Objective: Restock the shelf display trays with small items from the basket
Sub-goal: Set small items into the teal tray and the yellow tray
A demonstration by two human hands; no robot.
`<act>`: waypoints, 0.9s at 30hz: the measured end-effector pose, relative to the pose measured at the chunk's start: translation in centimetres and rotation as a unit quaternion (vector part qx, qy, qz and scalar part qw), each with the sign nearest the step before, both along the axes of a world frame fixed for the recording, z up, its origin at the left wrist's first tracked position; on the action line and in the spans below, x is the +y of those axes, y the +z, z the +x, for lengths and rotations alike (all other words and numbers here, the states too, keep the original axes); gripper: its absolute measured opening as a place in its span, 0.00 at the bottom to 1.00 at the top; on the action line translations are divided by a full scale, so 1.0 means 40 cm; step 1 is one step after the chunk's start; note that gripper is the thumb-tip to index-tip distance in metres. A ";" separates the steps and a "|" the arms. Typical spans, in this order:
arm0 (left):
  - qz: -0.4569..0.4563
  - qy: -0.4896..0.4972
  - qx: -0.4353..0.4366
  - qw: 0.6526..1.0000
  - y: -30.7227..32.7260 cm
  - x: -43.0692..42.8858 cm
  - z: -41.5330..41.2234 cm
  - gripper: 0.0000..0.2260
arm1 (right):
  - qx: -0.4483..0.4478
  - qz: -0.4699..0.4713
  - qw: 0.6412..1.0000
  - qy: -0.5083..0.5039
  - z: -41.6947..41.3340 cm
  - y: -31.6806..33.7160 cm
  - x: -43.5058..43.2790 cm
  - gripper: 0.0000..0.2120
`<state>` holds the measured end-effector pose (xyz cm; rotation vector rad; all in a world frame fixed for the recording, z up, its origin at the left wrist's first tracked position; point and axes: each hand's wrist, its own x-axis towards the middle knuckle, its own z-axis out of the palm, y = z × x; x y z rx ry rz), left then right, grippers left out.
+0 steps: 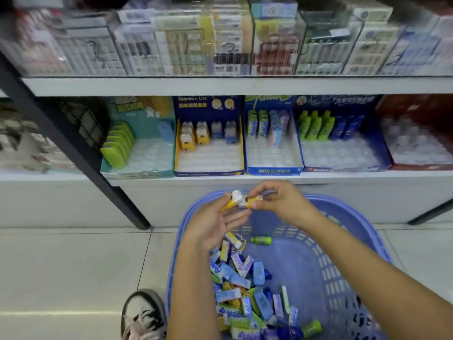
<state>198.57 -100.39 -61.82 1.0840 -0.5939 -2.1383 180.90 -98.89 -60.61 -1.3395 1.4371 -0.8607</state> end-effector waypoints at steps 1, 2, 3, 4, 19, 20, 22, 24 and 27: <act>-0.013 0.008 -0.004 1.000 0.011 -0.002 0.008 0.12 | 0.031 -0.017 0.999 0.004 0.016 0.014 -0.008 0.14; -0.029 0.020 -0.008 0.999 0.020 -0.004 0.017 0.11 | 0.075 -0.035 0.996 0.016 0.030 0.028 -0.017 0.16; -0.047 0.034 -0.012 0.998 0.030 -0.006 0.026 0.11 | 0.131 -0.055 0.989 0.034 0.045 0.040 -0.028 0.18; -0.067 0.050 -0.016 0.996 0.039 -0.010 0.036 0.11 | 0.195 -0.079 0.976 0.057 0.061 0.051 -0.040 0.20; -0.036 0.360 0.068 0.930 0.048 -0.039 0.147 0.06 | 0.276 -0.231 0.932 -0.048 0.230 0.103 -0.320 0.15; -0.046 0.359 0.072 0.929 0.046 -0.039 0.148 0.06 | 0.292 -0.227 0.929 -0.036 0.232 0.095 -0.330 0.16; -0.072 0.354 0.079 0.929 0.045 -0.040 0.148 0.06 | 0.307 -0.216 0.927 -0.016 0.230 0.078 -0.339 0.18; -0.094 0.350 0.073 0.929 0.045 -0.042 0.147 0.06 | 0.315 -0.218 0.924 -0.002 0.227 0.066 -0.340 0.19; -0.115 0.342 0.048 0.931 0.040 -0.041 0.144 0.07 | 0.326 -0.233 0.916 0.011 0.226 0.064 -0.348 0.19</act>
